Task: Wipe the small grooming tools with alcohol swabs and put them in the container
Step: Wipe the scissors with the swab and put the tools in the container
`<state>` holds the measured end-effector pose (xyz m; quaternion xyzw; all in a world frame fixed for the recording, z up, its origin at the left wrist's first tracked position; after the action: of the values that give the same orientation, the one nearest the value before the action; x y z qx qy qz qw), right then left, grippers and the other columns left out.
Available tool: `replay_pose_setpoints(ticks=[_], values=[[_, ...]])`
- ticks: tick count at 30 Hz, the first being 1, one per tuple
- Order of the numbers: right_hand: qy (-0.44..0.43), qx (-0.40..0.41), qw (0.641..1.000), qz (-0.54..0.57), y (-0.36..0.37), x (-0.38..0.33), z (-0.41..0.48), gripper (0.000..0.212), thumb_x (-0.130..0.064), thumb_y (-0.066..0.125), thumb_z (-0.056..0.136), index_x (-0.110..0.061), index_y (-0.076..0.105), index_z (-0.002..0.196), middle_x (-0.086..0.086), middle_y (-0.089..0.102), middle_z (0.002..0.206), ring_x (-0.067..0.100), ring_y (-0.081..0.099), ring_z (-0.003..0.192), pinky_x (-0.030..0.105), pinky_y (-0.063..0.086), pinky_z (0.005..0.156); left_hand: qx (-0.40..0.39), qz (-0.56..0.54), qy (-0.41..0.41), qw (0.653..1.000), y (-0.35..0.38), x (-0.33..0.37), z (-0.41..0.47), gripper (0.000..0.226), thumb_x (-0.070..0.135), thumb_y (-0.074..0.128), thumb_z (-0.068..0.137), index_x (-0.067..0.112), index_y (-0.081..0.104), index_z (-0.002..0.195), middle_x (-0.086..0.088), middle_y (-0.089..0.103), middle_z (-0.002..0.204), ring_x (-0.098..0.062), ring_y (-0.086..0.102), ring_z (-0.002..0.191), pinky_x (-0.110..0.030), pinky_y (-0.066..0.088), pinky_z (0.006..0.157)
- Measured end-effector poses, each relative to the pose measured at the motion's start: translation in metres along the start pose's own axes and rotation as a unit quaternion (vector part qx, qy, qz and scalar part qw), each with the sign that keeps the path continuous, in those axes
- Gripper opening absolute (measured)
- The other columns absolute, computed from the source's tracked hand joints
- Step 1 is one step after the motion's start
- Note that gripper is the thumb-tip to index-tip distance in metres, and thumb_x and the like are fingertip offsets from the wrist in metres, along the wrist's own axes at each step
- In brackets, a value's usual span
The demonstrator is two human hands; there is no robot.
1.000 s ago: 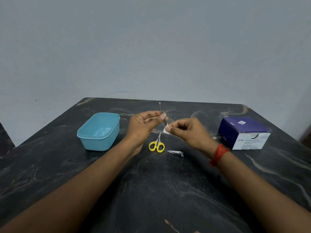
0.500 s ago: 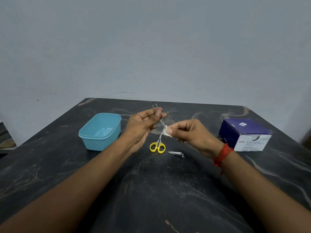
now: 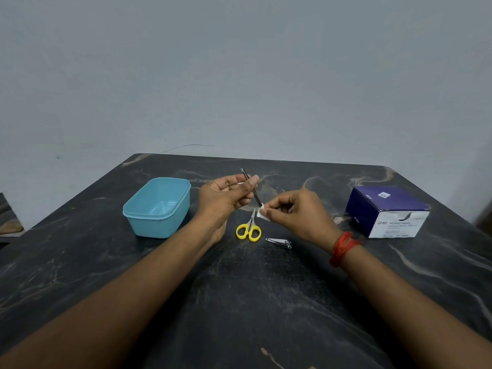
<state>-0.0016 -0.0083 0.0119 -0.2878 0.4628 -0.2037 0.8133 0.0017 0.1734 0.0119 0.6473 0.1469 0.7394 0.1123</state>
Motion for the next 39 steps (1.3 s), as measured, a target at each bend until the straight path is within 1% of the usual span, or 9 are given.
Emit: replay_pose_setpoints(ticks=[4, 8, 13, 19, 23, 27, 32, 35, 39], values=[[-0.015, 0.024, 1.000, 0.005, 0.000, 0.000, 0.001, 0.004, -0.035, 0.077, 0.083, -0.033, 0.076, 0.080, 0.008, 0.072, 0.069, 0.016, 0.051, 0.055, 0.035, 0.050, 0.056, -0.007, 0.009, 0.000, 1.000, 0.000, -0.002, 0.001, 0.045, 0.023, 0.086, 0.061, 0.002, 0.071, 0.099, -0.015, 0.076, 0.088, -0.011, 0.066, 0.062, -0.019, 0.055, 0.061], [-0.026, 0.051, 0.998, 0.040, -0.003, -0.001, 0.002, 0.003, -0.038, 0.077, 0.083, -0.035, 0.076, 0.082, 0.011, 0.070, 0.067, 0.017, 0.049, 0.056, 0.035, 0.046, 0.054, -0.022, 0.025, -0.003, 0.999, 0.003, -0.005, -0.002, 0.050, 0.022, 0.086, 0.062, -0.003, 0.070, 0.103, -0.013, 0.075, 0.081, -0.011, 0.067, 0.062, -0.018, 0.055, 0.060], [0.003, 0.003, 1.000, 0.012, -0.002, -0.001, 0.000, 0.006, -0.036, 0.076, 0.084, -0.031, 0.078, 0.082, 0.002, 0.075, 0.074, 0.028, 0.066, 0.069, 0.040, 0.056, 0.067, -0.014, 0.013, -0.002, 1.000, -0.002, -0.004, 0.002, 0.049, 0.024, 0.086, 0.061, 0.001, 0.071, 0.102, -0.017, 0.076, 0.094, -0.012, 0.068, 0.067, -0.021, 0.057, 0.064], [-0.013, 0.033, 0.998, 0.054, -0.002, -0.005, 0.001, 0.012, -0.031, 0.076, 0.085, -0.020, 0.079, 0.086, -0.003, 0.074, 0.072, 0.012, 0.060, 0.061, 0.028, 0.051, 0.059, -0.065, 0.057, 0.003, 0.996, 0.003, -0.008, -0.001, 0.036, 0.023, 0.081, 0.068, 0.001, 0.074, 0.096, -0.014, 0.076, 0.090, -0.012, 0.066, 0.071, -0.022, 0.054, 0.067], [-0.006, 0.022, 0.999, 0.030, -0.002, -0.003, 0.001, 0.006, -0.035, 0.077, 0.083, -0.028, 0.078, 0.083, -0.003, 0.075, 0.074, 0.026, 0.068, 0.069, 0.035, 0.056, 0.064, -0.048, 0.066, 0.011, 0.997, 0.003, -0.007, -0.001, 0.034, 0.025, 0.083, 0.066, 0.002, 0.074, 0.091, -0.015, 0.076, 0.090, -0.012, 0.065, 0.069, -0.022, 0.053, 0.065], [0.008, 0.002, 1.000, -0.010, -0.004, -0.002, 0.000, 0.006, -0.030, 0.077, 0.083, -0.032, 0.075, 0.079, -0.011, 0.072, 0.071, 0.019, 0.065, 0.066, 0.022, 0.052, 0.060, -0.020, 0.090, 0.034, 0.995, 0.000, -0.005, 0.000, 0.033, 0.031, 0.083, 0.064, 0.009, 0.075, 0.088, -0.012, 0.077, 0.091, -0.009, 0.066, 0.071, -0.022, 0.053, 0.067], [0.062, 0.118, 0.976, 0.175, -0.026, -0.005, 0.005, 0.006, -0.021, 0.076, 0.084, -0.019, 0.078, 0.089, -0.004, 0.076, 0.083, -0.002, 0.065, 0.066, 0.018, 0.052, 0.064, -0.036, 0.152, 0.071, 0.985, -0.001, -0.005, 0.000, 0.016, 0.018, 0.083, 0.076, 0.005, 0.075, 0.080, -0.012, 0.076, 0.082, -0.012, 0.066, 0.071, -0.023, 0.055, 0.068], [0.095, 0.128, 0.952, 0.261, -0.030, -0.007, 0.003, 0.014, -0.022, 0.076, 0.083, -0.012, 0.079, 0.093, 0.002, 0.074, 0.080, -0.002, 0.052, 0.052, 0.018, 0.045, 0.056, -0.069, 0.187, 0.089, 0.976, 0.003, -0.006, -0.003, 0.017, 0.011, 0.081, 0.079, 0.004, 0.067, 0.071, -0.011, 0.073, 0.074, -0.007, 0.065, 0.063, -0.019, 0.052, 0.064], [0.098, 0.113, 0.953, 0.264, -0.022, -0.008, 0.002, 0.016, -0.022, 0.076, 0.083, -0.011, 0.079, 0.094, 0.002, 0.076, 0.085, -0.002, 0.050, 0.053, 0.020, 0.043, 0.056, -0.091, 0.193, 0.085, 0.973, 0.006, -0.007, -0.004, 0.023, 0.006, 0.079, 0.080, 0.006, 0.062, 0.065, -0.011, 0.073, 0.070, -0.014, 0.067, 0.066, -0.022, 0.053, 0.063]])
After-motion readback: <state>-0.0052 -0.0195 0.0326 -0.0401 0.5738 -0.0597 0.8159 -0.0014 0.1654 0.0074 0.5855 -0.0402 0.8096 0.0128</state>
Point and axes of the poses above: each hand's wrist, its own z-axis towards the middle knuckle, its own y-axis out of the palm, x = y × z, the point moved 1 cm from there along z, towards the middle knuckle
